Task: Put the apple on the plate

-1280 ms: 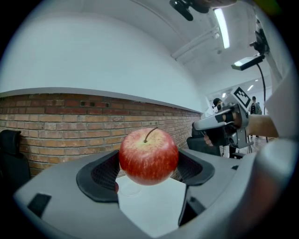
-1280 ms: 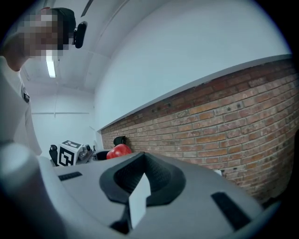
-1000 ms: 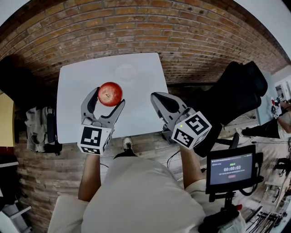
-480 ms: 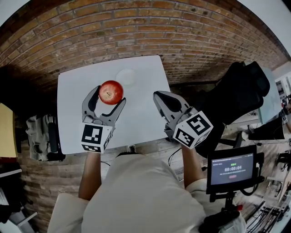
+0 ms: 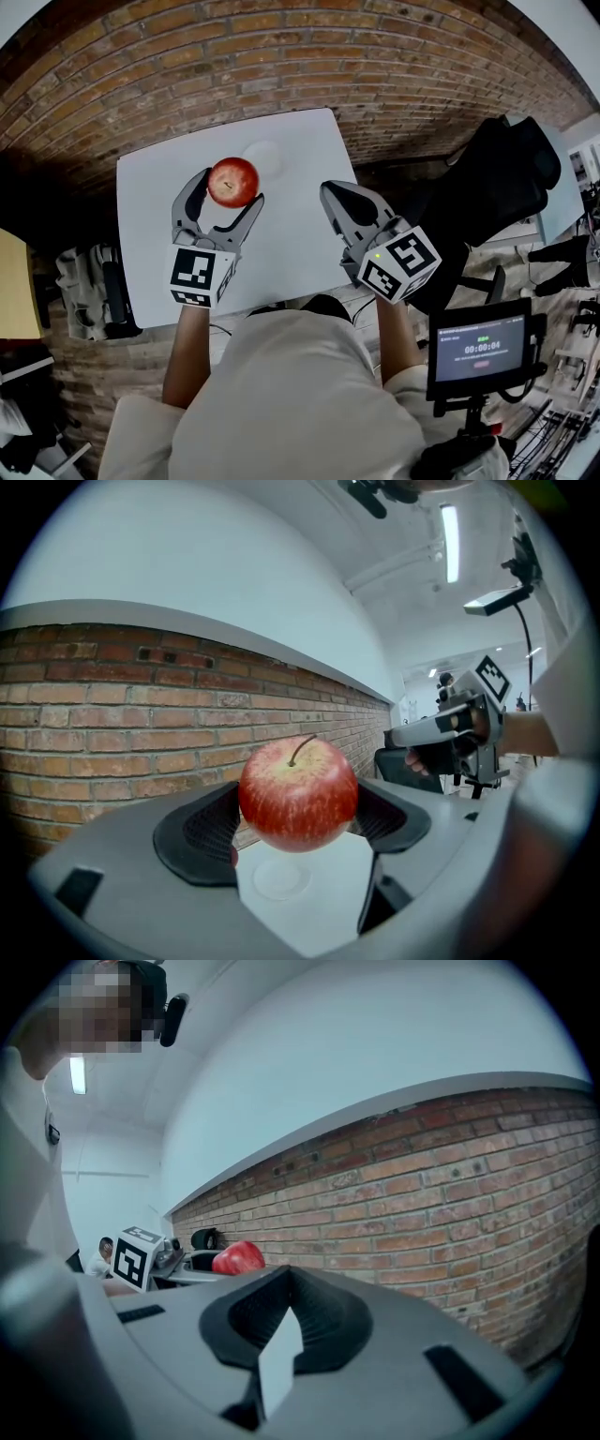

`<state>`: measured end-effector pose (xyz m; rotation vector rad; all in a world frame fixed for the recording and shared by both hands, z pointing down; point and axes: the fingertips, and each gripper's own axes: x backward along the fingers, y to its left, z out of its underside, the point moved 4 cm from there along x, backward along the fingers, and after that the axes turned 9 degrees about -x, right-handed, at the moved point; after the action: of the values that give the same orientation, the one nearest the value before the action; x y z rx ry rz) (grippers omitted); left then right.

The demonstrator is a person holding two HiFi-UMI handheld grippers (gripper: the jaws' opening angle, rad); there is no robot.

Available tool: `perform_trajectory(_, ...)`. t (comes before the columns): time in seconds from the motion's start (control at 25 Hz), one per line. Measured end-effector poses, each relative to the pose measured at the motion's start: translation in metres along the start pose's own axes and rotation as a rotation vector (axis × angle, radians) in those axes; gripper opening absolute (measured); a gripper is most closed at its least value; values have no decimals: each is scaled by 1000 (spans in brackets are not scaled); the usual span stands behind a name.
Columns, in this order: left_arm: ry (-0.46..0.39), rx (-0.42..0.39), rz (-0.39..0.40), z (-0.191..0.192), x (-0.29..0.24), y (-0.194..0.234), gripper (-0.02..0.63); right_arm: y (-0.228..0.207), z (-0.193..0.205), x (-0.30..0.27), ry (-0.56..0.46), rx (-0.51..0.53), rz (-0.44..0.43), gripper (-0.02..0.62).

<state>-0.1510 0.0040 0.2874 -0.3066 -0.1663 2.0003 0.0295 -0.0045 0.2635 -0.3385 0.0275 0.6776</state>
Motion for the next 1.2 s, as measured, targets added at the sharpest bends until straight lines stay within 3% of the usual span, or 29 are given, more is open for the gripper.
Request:
perform_trajectory(0.32,11,4,30,9,-16,4,390,-1,5,-5,21,10,28,3)
perform_trajectory(0.84,72,29,60,33,-46,4,390,-26,21,-24,49,-79,20,3)
perform_trajectory(1.2,103,48,94,61,-102,3,390,-77,30,-39,82,-111,66,3)
